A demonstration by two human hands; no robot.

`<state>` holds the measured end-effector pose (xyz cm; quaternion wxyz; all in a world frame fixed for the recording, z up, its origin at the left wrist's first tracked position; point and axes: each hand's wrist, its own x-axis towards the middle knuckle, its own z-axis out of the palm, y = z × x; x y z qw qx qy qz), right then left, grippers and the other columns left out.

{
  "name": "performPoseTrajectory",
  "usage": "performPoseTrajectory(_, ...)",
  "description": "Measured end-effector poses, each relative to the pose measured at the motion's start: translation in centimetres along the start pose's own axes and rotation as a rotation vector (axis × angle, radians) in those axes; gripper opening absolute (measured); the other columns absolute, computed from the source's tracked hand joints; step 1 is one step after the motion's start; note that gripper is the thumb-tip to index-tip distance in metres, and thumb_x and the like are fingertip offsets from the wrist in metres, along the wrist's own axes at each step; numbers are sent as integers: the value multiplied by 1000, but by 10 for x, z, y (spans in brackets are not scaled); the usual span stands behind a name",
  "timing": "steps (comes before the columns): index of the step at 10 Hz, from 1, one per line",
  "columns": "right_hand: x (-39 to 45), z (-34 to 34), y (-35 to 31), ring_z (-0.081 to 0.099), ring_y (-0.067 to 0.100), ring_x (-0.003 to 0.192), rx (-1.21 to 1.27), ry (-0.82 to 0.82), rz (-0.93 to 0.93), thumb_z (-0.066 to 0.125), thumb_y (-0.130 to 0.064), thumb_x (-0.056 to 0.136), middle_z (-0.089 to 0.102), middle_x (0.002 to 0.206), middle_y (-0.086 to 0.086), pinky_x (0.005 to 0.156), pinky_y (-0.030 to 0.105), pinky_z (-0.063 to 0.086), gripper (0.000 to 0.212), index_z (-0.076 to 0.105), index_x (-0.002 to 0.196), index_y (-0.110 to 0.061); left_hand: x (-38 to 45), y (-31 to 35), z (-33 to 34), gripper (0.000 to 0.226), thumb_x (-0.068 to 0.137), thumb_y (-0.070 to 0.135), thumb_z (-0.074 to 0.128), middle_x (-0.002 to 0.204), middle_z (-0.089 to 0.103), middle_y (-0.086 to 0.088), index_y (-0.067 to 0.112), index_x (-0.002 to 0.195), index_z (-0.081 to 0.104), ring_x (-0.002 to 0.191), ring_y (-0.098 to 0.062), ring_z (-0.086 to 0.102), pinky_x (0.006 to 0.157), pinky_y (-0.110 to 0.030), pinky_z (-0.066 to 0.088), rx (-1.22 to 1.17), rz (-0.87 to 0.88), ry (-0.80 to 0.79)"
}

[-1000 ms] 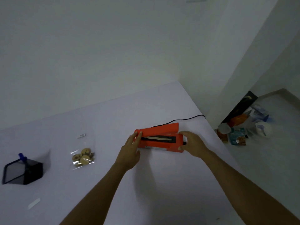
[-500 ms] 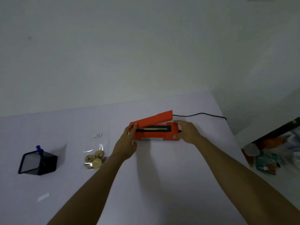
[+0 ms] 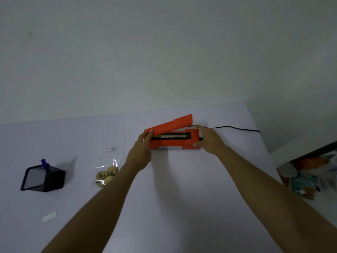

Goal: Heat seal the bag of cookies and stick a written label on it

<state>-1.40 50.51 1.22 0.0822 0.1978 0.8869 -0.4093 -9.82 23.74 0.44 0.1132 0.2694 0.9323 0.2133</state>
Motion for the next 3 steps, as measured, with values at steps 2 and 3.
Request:
performPoseTrajectory(2, -31, 38, 0, 53, 26, 122, 8, 315, -3, 72, -16, 83, 57, 132, 8, 101, 41, 47, 57, 48, 134, -15, -15, 8, -7, 76, 91, 6, 51, 157, 19, -7, 18, 152, 8, 139, -27, 32, 107, -41, 41, -10, -34, -41)
performPoseTrajectory(3, -55, 69, 2, 43, 26, 132, -39, 456, 77, 63, -26, 91, 50, 140, 10, 106, 42, 44, 52, 47, 137, -10, -32, 6, -7, 72, 93, 8, 49, 159, 16, -6, 17, 152, 8, 142, -24, 28, 112, -38, 36, -15, -56, -48)
